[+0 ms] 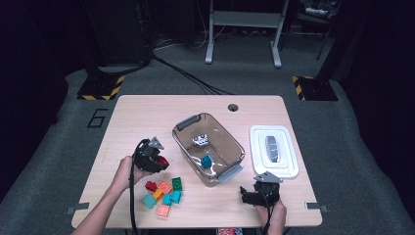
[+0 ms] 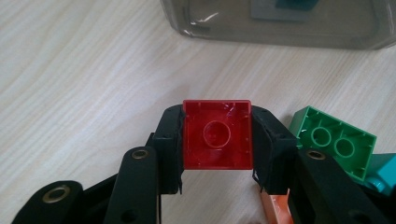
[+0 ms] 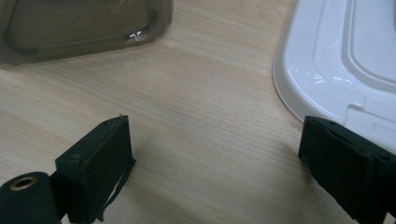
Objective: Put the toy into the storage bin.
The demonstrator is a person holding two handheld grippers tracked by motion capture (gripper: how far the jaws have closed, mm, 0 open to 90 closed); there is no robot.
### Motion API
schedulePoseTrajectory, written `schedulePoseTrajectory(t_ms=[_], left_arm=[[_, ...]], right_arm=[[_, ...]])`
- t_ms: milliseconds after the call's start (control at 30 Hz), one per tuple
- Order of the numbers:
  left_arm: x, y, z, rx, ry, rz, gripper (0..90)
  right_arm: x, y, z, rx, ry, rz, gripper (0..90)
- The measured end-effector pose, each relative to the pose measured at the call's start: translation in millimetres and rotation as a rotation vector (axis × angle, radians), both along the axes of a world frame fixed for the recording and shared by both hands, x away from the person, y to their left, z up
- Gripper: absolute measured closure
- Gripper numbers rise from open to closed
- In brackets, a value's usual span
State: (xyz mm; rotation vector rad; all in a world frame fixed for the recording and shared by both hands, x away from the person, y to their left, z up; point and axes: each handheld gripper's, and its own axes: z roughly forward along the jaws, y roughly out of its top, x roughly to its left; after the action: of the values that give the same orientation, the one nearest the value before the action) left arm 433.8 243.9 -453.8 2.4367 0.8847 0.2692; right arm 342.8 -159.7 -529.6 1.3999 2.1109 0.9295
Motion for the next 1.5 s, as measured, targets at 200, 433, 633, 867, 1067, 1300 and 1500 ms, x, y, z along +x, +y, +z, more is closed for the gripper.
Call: schedulePoseTrajectory(t_ms=[200,433,633,867,1067,1300,1500], left_arm=[[1.5,4.4,14.0,-0.018,-0.017,0.008,58.7],[2.6,7.5,27.9,-0.027,-0.035,0.003,58.7],[6.7,7.5,41.3,-0.042,-0.047,0.001,58.7],[9.5,5.0,59.3,-0.048,-0.072,-0.003,58.7],[12.1,0.5,71.6,-0.052,-0.095,-0.012,58.7],[15.6,-6.4,82.7,-0.047,-0.104,-0.028,58.7],[18.4,-12.7,91.7,-0.050,-0.118,-0.035,58.7]], right_arm=[[-0.1,0.1,0.0,0.003,0.001,0.001,8.8],[-0.1,0.1,0.0,0.002,0.001,0.000,8.8],[0.0,0.0,0.0,0.000,-0.001,-0.001,8.8],[0.1,-0.1,0.0,-0.001,-0.001,-0.001,8.9],[0.1,-0.1,0.0,0.000,-0.002,-0.003,9.0],[0.1,-0.1,0.0,0.000,-0.002,-0.004,9.1],[0.0,-0.1,0.0,-0.001,-0.002,-0.005,9.1]])
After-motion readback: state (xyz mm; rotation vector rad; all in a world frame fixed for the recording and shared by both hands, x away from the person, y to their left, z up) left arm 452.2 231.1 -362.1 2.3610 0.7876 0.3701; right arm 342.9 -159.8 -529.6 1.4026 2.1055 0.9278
